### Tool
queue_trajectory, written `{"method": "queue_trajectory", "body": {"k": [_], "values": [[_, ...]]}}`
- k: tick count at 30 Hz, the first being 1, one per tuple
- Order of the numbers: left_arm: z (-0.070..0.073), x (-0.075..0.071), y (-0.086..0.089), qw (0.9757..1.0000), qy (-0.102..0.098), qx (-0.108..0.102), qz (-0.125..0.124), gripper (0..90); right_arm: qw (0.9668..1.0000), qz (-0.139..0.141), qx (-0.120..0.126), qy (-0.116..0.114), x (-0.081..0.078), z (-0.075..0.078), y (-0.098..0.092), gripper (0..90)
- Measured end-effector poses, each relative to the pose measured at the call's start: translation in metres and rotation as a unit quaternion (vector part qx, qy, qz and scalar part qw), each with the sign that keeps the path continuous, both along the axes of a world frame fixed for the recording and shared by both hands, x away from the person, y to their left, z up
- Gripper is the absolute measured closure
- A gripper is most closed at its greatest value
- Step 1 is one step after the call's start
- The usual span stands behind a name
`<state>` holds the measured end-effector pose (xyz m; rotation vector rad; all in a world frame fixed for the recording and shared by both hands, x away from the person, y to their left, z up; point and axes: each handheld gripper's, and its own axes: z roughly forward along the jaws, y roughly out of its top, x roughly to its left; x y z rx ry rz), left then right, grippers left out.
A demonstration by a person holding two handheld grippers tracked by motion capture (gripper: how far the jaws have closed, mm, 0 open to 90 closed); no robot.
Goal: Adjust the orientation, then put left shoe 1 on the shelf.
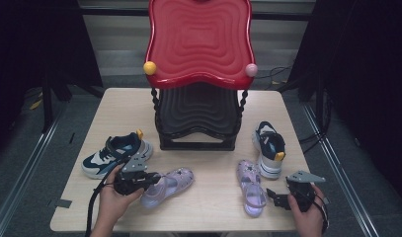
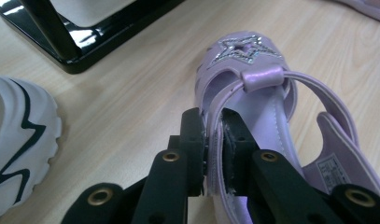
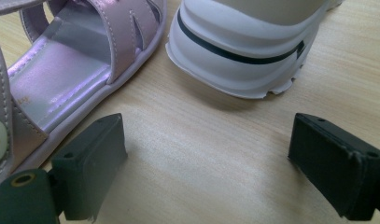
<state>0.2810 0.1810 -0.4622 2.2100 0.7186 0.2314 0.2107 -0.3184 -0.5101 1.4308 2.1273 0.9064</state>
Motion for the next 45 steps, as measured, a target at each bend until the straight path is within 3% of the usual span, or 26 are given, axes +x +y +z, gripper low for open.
{"method": "queue_trajectory", "body": {"k": [5, 13, 23, 35, 45], "values": [[0.001, -0.004, -0.007, 0.9982, -0.017, 0.010, 0.056, 81.4, 1.0000, 0.000, 0.000, 0.000, 0.000, 0.000, 0.000, 10.4], [-0.002, -0.010, -0.014, 0.9949, -0.024, 0.007, 0.097, 81.3, 1.0000, 0.000, 0.000, 0.000, 0.000, 0.000, 0.000, 10.4], [-0.003, -0.011, -0.016, 0.9945, -0.020, 0.019, 0.101, 80.5, 1.0000, 0.000, 0.000, 0.000, 0.000, 0.000, 0.000, 10.4], [-0.006, -0.014, -0.016, 0.9937, -0.003, 0.012, 0.111, 79.6, 1.0000, 0.000, 0.000, 0.000, 0.000, 0.000, 0.000, 10.4], [-0.001, -0.016, -0.022, 0.9917, -0.026, 0.005, 0.126, 81.5, 1.0000, 0.000, 0.000, 0.000, 0.000, 0.000, 0.000, 10.4]]}}
